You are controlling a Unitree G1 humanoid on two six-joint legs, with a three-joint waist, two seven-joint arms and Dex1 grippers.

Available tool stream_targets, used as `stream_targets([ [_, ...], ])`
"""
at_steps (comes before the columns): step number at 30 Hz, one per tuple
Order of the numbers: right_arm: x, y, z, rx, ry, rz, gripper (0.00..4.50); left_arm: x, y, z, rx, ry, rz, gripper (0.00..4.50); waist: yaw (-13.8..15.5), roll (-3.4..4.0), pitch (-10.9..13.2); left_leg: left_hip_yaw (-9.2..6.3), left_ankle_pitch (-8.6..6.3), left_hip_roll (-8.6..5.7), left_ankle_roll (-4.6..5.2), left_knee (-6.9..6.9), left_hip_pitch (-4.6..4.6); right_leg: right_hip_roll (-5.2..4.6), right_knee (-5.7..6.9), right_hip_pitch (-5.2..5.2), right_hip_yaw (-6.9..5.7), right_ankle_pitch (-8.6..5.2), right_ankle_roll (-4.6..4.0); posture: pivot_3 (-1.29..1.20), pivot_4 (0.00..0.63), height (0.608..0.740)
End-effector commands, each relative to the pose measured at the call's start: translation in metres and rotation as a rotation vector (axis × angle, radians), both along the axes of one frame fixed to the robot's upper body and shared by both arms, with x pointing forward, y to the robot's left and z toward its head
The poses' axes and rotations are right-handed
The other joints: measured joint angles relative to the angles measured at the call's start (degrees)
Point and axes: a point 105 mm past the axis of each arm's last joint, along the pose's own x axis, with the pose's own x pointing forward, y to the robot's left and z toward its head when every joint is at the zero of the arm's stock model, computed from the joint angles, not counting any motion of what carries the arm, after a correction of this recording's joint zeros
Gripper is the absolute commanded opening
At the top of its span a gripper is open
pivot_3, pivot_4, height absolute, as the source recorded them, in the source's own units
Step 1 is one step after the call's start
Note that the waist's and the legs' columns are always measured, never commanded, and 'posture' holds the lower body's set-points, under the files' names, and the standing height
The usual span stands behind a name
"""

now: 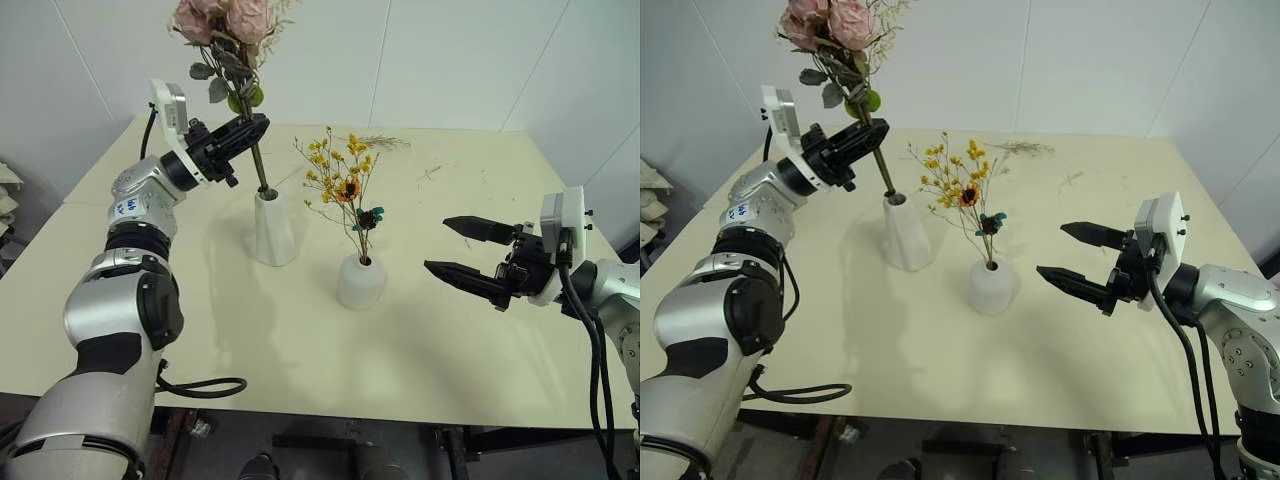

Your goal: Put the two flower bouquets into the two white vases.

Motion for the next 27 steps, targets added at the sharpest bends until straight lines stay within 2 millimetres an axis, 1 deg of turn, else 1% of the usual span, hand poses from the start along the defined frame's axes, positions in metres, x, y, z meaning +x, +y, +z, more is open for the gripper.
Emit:
stream_targets([
  [1, -0.002, 0.002, 0.008, -0.002, -0.049, 0.007, 4.5, -0.001, 0.001, 0.003, -0.012, -0.014, -0.003, 0.26, -0.04, 0.0, 0.0, 0.0, 0.0, 0.0, 0.0, 0.0, 0.0, 0.0, 0.0, 0.0, 0.0, 0.0, 0.0, 0.0, 0.15, 0.74],
  [7, -0.002, 0.003, 0.008, 0.001, -0.052, 0.007, 4.5, 0.0, 0.002, -0.008, 0.016, 0.014, 0.006, 0.26, -0.03, 0.0, 0.0, 0.0, 0.0, 0.0, 0.01, 0.0, 0.01, 0.0, 0.02, 0.0, 0.0, 0.0, 0.0, 0.0, 0.15, 0.74],
  [15, -0.002, 0.005, 0.005, 0.003, -0.048, 0.006, 4.5, 0.001, 0.006, -0.012, 0.029, 0.012, 0.026, 0.26, -0.03, 0.0, 0.0, 0.0, 0.0, 0.0, 0.01, 0.0, 0.01, 0.0, 0.02, 0.0, 0.0, 0.0, 0.0, 0.0, 0.15, 0.74],
  [17, -0.001, 0.005, 0.006, 0.004, -0.049, 0.007, 4.5, 0.002, 0.006, -0.013, 0.023, 0.014, 0.029, 0.97, -0.04, 0.0, 0.0, 0.0, 0.0, 0.0, 0.01, 0.0, 0.01, 0.0, 0.02, 0.0, 0.0, 0.0, 0.0, 0.0, 0.15, 0.74],
  [18, -0.001, 0.006, 0.006, 0.005, -0.05, 0.008, 4.5, 0.002, 0.005, -0.014, 0.022, 0.016, 0.029, 1.16, -0.04, 0.0, 0.0, 0.0, 0.01, 0.0, 0.01, 0.0, 0.01, 0.0, 0.03, 0.0, 0.0, 0.0, 0.0, 0.0, 0.15, 0.74],
  [20, 0.0, 0.006, 0.006, 0.005, -0.051, 0.009, 4.5, 0.003, 0.004, -0.015, 0.018, 0.022, 0.03, 1.73, -0.04, 0.0, 0.0, 0.0, 0.01, 0.0, 0.01, 0.01, 0.01, 0.0, 0.03, 0.0, 0.0, 0.0, 0.0, 0.0, 0.15, 0.74],
  [22, 0.0, 0.007, 0.007, 0.006, -0.053, 0.011, 4.5, 0.004, 0.003, -0.018, 0.012, 0.047, 0.023, 2.32, -0.03, 0.0, 0.0, 0.0, 0.01, 0.0, 0.01, 0.01, 0.01, 0.0, 0.03, 0.0, 0.0, 0.0, 0.0, 0.0, 0.15, 0.74],
  [23, 0.0, 0.007, 0.007, 0.006, -0.054, 0.012, 4.5, 0.007, 0.003, -0.02, 0.012, 0.063, 0.041, 2.69, -0.03, 0.0, 0.0, 0.0, 0.01, 0.0, 0.01, 0.01, 0.01, 0.0, 0.03, 0.0, 0.0, 0.0, 0.0, 0.0, 0.15, 0.74],
  [24, 0.0, 0.007, 0.007, 0.006, -0.055, 0.012, 4.5, 0.008, 0.003, -0.021, 0.012, 0.073, 0.054, 2.9, -0.02, 0.0, 0.0, 0.0, 0.01, 0.0, 0.01, 0.01, 0.01, 0.0, 0.03, 0.0, 0.0, 0.0, 0.0, 0.0, 0.15, 0.74],
  [25, 0.0, 0.007, 0.007, 0.005, -0.056, 0.011, 4.5, 0.009, 0.003, -0.022, 0.011, 0.078, 0.064, 3.27, 0.0, 0.0, 0.0, 0.0, 0.01, 0.0, 0.01, 0.01, 0.01, 0.0, 0.04, 0.0, 0.0, 0.0, 0.0, 0.0, 0.15, 0.74],
  [27, 0.0, 0.007, 0.008, 0.005, -0.058, 0.01, 4.5, 0.009, 0.003, -0.02, 0.009, 0.071, 0.062, 3.87, -0.01, 0.0, 0.0, -0.01, 0.01, 0.0, 0.01, 0.02, 0.01, 0.0, 0.03, 0.0, 0.0, 0.0, 0.0, 0.0, 0.15, 0.74],
])
